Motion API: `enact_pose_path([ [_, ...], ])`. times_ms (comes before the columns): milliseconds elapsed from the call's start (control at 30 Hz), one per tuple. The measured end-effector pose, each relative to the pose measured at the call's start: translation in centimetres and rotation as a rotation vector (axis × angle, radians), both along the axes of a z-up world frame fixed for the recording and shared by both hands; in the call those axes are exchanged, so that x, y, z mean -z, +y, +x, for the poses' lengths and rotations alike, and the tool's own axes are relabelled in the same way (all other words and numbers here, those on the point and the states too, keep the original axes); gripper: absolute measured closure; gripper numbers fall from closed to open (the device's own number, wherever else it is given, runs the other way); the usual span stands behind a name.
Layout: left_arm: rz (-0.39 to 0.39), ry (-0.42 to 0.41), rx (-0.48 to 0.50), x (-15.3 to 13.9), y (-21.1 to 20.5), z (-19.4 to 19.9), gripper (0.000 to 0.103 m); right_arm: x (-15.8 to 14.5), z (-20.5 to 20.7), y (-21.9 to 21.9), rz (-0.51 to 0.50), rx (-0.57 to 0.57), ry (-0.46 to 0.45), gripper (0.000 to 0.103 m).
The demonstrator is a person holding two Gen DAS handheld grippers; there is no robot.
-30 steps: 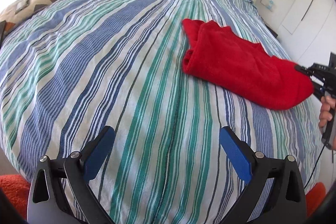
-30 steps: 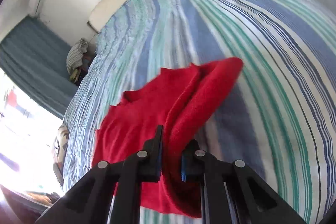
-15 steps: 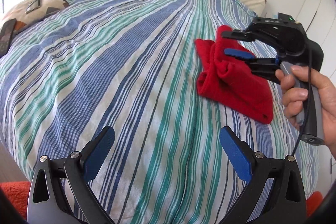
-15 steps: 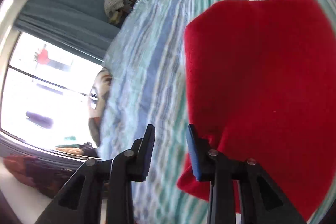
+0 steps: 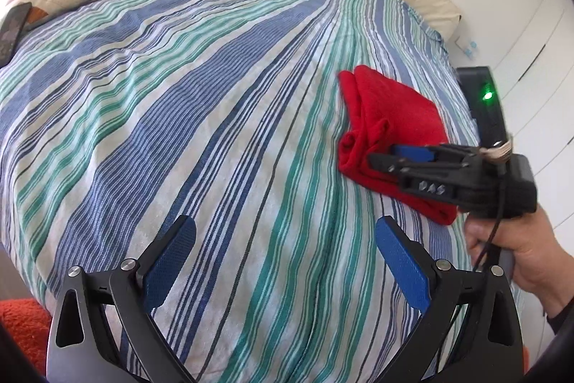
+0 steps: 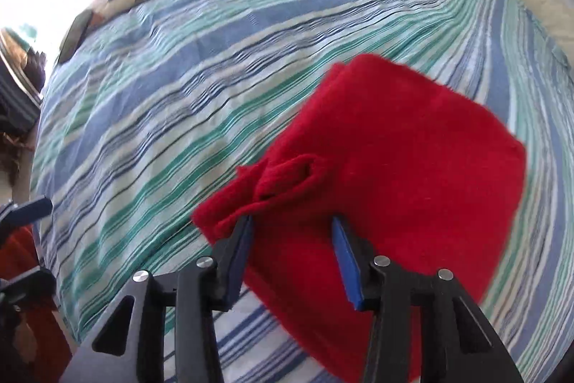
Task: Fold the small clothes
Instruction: 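Grasp the sweater edge with the right gripper and fold it over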
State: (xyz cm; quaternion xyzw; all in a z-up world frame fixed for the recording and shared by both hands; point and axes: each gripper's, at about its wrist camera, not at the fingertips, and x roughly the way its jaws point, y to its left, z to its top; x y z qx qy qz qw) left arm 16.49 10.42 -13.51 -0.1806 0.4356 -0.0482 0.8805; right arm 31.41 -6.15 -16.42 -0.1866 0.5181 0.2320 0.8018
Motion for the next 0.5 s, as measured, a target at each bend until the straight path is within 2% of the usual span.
enact_pose_path([
  [67,0.0,0.0,-0.008,0.0,0.3,-0.1,0.003,0.8,-1.1,1.1,-0.009,-0.04,-0.036,0.058],
  [100,-0.005,0.001,-0.012,0.0,0.4,-0.1,0.003,0.4,-1.3,1.0,0.033,-0.046,-0.028,0.058],
  [167,-0.018,0.006,-0.015,0.1,0.8,0.0,0.003,-1.0,-1.9,0.2,0.095,-0.043,-0.026,0.058],
  [300,-0.027,0.016,-0.013,0.2,1.0,0.3,0.003,-4.7,-3.7,-0.8,0.134,-0.061,-0.123,0.058],
  [433,-0.026,0.019,-0.001,0.2,0.7,0.5,0.003,-4.6,-1.6,0.1,0.105,0.036,-0.157,0.058],
  [500,-0.003,0.018,0.0,0.3,0.4,0.4,0.003,-2.9,0.3,0.6,0.141,0.108,-0.108,0.058],
])
